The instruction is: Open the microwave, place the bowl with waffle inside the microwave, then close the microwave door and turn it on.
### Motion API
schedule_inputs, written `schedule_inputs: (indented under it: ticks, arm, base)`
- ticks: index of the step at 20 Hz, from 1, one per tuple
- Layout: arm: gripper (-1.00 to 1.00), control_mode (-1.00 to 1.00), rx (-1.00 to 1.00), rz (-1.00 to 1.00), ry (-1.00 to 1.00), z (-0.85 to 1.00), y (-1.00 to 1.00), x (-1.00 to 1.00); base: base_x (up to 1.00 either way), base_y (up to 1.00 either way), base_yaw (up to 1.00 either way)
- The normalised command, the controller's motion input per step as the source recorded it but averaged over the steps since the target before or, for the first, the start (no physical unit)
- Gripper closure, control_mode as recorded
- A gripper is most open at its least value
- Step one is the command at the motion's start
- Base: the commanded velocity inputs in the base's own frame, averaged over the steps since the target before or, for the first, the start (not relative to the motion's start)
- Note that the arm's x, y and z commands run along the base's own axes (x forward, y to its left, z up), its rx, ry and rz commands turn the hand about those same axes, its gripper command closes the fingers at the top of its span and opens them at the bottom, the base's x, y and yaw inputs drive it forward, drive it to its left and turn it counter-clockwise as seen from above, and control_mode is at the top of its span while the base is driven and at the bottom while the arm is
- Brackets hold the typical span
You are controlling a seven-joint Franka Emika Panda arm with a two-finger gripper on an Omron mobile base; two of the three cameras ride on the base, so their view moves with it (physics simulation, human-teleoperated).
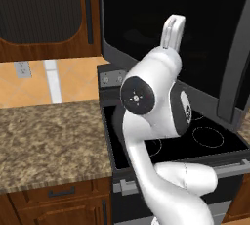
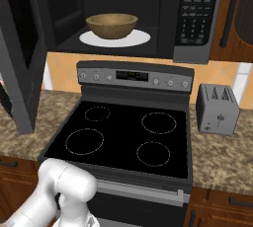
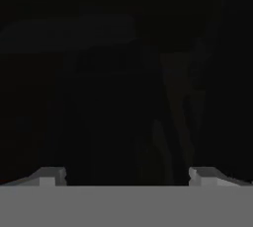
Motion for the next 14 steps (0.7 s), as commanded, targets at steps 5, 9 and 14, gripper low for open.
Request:
schedule_inputs:
  ticks: [5, 9, 14]
  arm:
    - [-1.0, -1.0, 0.31, 0.12, 0.17, 0.0, -0.95, 1.0]
    - [-1.0, -1.0, 0.15, 0.25, 0.24, -0.09, -0.64, 1.0]
    - [-1.0, -1.0, 0.08, 0.26, 0.1, -0.18, -0.51, 1.0]
  base:
    - [0.0, 0.0, 0.0]
    - [0.0, 0.0, 0.0]
    - [0.0, 0.0, 0.0]
